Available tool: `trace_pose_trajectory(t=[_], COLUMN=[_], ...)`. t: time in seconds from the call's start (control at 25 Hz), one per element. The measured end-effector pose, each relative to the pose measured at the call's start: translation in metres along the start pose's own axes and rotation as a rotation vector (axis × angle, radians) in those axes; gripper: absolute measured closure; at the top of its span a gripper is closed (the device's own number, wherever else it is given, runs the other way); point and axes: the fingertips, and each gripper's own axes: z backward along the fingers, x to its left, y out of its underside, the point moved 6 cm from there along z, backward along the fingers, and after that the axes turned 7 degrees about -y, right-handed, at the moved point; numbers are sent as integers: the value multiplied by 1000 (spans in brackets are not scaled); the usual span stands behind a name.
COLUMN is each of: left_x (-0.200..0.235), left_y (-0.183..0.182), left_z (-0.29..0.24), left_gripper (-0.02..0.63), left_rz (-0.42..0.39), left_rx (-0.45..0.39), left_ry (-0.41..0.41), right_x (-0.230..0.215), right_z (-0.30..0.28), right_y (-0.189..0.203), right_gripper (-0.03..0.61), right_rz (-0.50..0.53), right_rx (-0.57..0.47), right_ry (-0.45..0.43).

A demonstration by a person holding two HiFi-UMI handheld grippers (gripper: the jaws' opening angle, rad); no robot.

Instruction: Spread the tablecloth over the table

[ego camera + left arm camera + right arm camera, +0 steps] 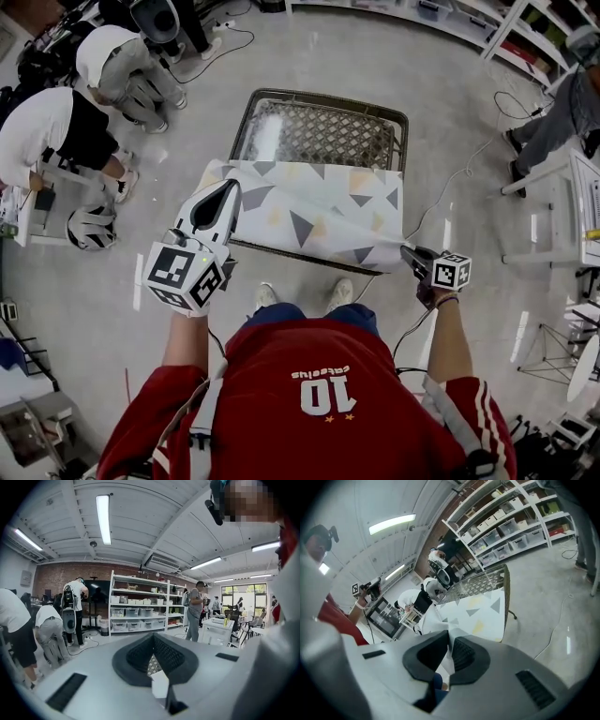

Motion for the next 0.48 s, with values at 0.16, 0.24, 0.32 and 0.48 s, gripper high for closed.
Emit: trace_pose_trajectory(t=[0.16,0.24,0.32,0.48], left_x=[-2,-3,-5,-8], left_y=[8,10,11,11], left_z=[-1,-2,-2,-2], left_gripper=[607,607,607,607], left_rz=[-8,-7,-9,-13], left_rx=[21,28,32,27], left_ry=[-1,2,6,13], right_x=[-15,-18,-20,-22], right_z=[-6,-8,-10,-10], right_y=[18,24,28,33], right_gripper=[554,543,532,498], right_rz=[10,31,51,79], right_rx=[-15,-11,-2,17], right_ry=[104,160,209,275])
